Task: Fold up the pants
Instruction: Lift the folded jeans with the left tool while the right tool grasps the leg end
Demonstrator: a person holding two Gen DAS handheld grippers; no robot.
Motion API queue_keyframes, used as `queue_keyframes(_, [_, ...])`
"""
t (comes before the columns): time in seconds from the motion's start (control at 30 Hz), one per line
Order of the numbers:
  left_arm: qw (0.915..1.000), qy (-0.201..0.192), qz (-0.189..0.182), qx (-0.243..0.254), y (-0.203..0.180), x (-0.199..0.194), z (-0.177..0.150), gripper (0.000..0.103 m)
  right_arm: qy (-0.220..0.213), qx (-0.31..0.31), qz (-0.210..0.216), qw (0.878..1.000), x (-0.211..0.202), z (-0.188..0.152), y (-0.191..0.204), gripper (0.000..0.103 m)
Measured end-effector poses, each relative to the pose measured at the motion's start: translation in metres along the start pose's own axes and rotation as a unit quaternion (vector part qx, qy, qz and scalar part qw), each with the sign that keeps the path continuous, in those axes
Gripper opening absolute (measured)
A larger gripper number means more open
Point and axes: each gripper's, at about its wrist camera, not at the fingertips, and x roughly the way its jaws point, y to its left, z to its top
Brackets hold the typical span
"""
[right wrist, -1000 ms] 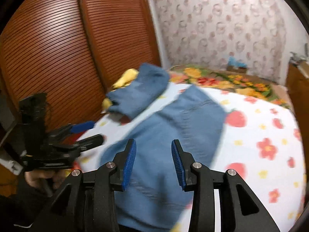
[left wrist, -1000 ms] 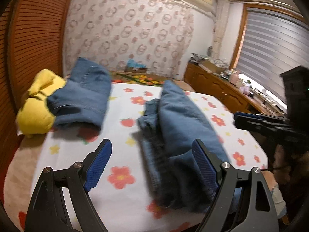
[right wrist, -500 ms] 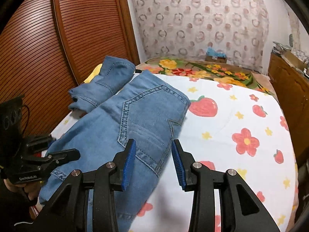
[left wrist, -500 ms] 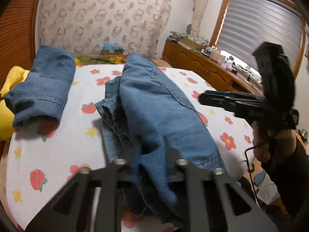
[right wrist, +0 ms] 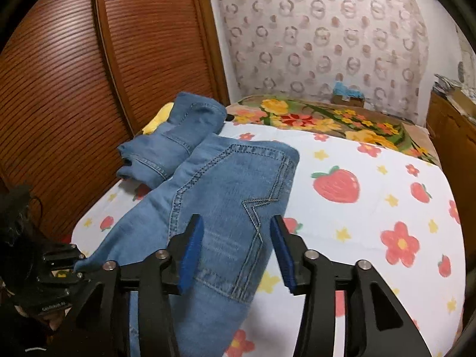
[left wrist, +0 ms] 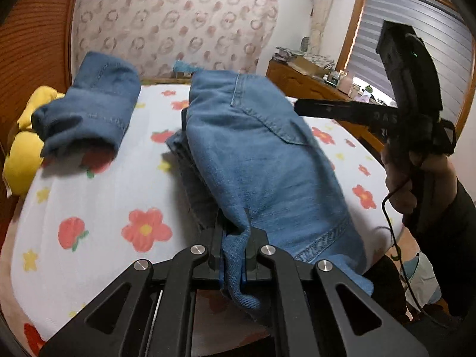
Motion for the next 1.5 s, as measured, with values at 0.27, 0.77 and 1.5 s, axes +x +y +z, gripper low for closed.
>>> queue_keyframes(0.27, [1.0, 0.002, 0.003, 0.001, 0.0, 0.002, -0.006, 0.008, 0.034, 0.009, -0.008, 0.999, 0.038, 0.003, -0.016, 0.068])
queue_keyframes(0.77, [1.0, 0.003, 0.006, -0.001, 0.002, 0.003, -0.006, 0.008, 0.086, 0.08, 0.085, 0.989, 0.075, 0.001, -0.06, 0.074])
queue_keyframes(1.5, [0.9997, -0.016, -0.018, -0.009, 0.002, -0.008, -0.009, 0.007, 0.059, 0.073, 0.138, 0.986, 0.046, 0.023, -0.028, 0.023])
